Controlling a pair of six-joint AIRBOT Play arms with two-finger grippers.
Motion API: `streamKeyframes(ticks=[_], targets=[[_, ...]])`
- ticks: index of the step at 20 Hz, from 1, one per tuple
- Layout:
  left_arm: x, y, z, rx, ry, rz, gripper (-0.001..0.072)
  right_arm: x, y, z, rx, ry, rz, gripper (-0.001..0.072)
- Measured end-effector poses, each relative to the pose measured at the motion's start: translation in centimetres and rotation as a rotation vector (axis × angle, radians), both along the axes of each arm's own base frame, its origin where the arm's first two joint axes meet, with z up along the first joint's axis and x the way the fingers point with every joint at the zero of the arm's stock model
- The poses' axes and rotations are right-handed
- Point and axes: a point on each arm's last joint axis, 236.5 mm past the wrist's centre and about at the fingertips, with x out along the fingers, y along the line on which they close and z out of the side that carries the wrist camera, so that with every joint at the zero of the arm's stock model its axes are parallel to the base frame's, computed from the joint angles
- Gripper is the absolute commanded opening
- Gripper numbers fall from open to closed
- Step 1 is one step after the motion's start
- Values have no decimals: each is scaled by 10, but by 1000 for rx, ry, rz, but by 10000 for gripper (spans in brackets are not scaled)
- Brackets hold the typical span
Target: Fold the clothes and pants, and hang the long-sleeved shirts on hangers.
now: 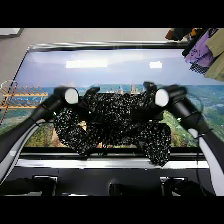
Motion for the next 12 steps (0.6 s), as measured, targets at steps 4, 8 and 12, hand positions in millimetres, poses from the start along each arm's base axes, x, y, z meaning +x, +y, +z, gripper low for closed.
streamKeyframes(ticks=[4,8,12], targets=[[-7,8,84,-4,-60,-80,25,-17,-9,93,11,-63,39,38],[-26,23,155,-37,-134,-79,25,-41,-6,172,111,-180,68,38],[-46,31,190,-67,-172,-44,24,-64,2,208,202,-225,87,39]])
